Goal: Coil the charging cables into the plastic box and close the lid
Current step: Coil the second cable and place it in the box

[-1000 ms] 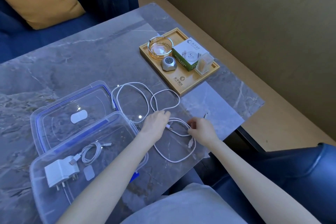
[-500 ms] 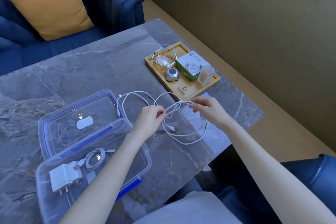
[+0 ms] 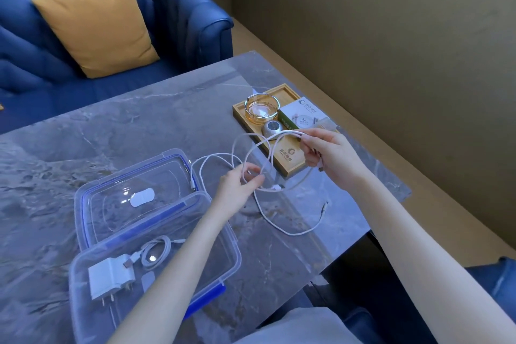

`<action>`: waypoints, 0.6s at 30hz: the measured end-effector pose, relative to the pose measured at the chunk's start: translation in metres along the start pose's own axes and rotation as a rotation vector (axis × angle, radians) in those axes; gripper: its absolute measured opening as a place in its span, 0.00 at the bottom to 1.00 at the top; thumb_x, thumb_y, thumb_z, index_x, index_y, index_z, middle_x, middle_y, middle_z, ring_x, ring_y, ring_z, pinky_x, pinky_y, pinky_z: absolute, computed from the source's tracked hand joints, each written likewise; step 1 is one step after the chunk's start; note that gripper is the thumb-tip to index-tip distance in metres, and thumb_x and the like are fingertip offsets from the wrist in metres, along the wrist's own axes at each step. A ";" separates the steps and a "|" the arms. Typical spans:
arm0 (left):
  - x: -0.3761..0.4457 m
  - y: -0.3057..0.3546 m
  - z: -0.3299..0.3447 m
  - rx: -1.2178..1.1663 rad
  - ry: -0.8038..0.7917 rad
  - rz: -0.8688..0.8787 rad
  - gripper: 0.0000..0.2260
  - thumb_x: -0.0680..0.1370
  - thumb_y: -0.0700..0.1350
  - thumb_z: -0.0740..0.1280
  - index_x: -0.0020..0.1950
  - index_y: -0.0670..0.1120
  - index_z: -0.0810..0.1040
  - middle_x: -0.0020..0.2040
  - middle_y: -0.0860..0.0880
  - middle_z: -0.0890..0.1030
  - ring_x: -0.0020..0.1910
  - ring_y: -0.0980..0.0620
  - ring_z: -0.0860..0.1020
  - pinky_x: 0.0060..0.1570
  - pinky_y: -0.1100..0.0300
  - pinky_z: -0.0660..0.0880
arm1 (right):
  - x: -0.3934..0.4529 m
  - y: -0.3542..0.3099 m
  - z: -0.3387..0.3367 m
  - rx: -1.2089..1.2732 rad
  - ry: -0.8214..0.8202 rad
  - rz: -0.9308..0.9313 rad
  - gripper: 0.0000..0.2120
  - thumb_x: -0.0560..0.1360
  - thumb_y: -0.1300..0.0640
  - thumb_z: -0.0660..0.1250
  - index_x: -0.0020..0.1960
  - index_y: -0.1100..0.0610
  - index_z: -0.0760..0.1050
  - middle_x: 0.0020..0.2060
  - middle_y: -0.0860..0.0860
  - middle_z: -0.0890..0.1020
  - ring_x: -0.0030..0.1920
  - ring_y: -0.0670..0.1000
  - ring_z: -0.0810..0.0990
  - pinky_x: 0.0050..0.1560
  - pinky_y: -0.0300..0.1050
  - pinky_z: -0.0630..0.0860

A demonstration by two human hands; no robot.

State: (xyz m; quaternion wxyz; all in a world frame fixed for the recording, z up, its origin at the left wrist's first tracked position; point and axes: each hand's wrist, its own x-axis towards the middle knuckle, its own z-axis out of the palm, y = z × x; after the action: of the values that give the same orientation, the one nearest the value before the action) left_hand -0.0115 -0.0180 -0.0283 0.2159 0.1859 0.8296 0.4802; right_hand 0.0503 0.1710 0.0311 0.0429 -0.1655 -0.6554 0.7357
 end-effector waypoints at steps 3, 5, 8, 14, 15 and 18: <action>-0.003 -0.003 -0.003 -0.065 0.001 -0.020 0.06 0.73 0.43 0.68 0.37 0.52 0.77 0.30 0.52 0.82 0.30 0.61 0.76 0.37 0.63 0.70 | 0.003 0.008 0.003 0.045 0.027 0.060 0.10 0.78 0.64 0.58 0.49 0.60 0.78 0.30 0.53 0.67 0.26 0.47 0.61 0.26 0.36 0.59; -0.006 -0.003 -0.006 -0.133 -0.012 -0.053 0.08 0.73 0.40 0.68 0.36 0.51 0.77 0.24 0.55 0.80 0.28 0.61 0.76 0.36 0.63 0.71 | 0.004 0.014 0.003 0.037 0.061 0.108 0.09 0.78 0.62 0.59 0.49 0.59 0.79 0.29 0.52 0.66 0.26 0.47 0.60 0.26 0.38 0.58; -0.013 0.001 -0.012 -0.284 -0.004 -0.094 0.08 0.74 0.37 0.65 0.37 0.47 0.77 0.24 0.54 0.79 0.26 0.61 0.76 0.35 0.63 0.72 | 0.006 0.023 -0.001 0.016 0.098 0.179 0.09 0.78 0.61 0.60 0.49 0.57 0.79 0.28 0.51 0.67 0.27 0.48 0.60 0.27 0.40 0.56; -0.014 0.000 -0.030 -0.943 -0.104 -0.334 0.08 0.77 0.40 0.59 0.41 0.42 0.76 0.31 0.48 0.79 0.34 0.51 0.78 0.41 0.58 0.75 | 0.011 0.044 -0.010 0.071 0.081 0.323 0.12 0.75 0.62 0.62 0.56 0.63 0.77 0.25 0.51 0.68 0.23 0.47 0.63 0.22 0.37 0.61; -0.013 -0.002 -0.030 -0.973 -0.081 -0.361 0.09 0.78 0.41 0.59 0.42 0.42 0.76 0.32 0.47 0.78 0.35 0.51 0.79 0.42 0.57 0.75 | 0.011 0.047 -0.011 0.067 0.070 0.344 0.12 0.75 0.62 0.62 0.57 0.63 0.78 0.24 0.51 0.69 0.23 0.48 0.64 0.23 0.37 0.63; -0.011 -0.006 -0.027 -0.835 0.085 -0.335 0.09 0.79 0.39 0.58 0.41 0.42 0.75 0.36 0.44 0.79 0.37 0.50 0.80 0.41 0.59 0.77 | 0.009 0.052 -0.013 -0.006 0.016 0.381 0.12 0.75 0.63 0.62 0.55 0.63 0.78 0.24 0.53 0.72 0.22 0.49 0.68 0.24 0.40 0.67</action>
State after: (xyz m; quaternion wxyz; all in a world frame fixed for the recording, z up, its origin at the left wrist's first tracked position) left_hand -0.0176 -0.0456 -0.0197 0.3128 -0.0738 0.5915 0.7395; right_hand 0.0535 0.1792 -0.0224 -0.0926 -0.2927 -0.6138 0.7274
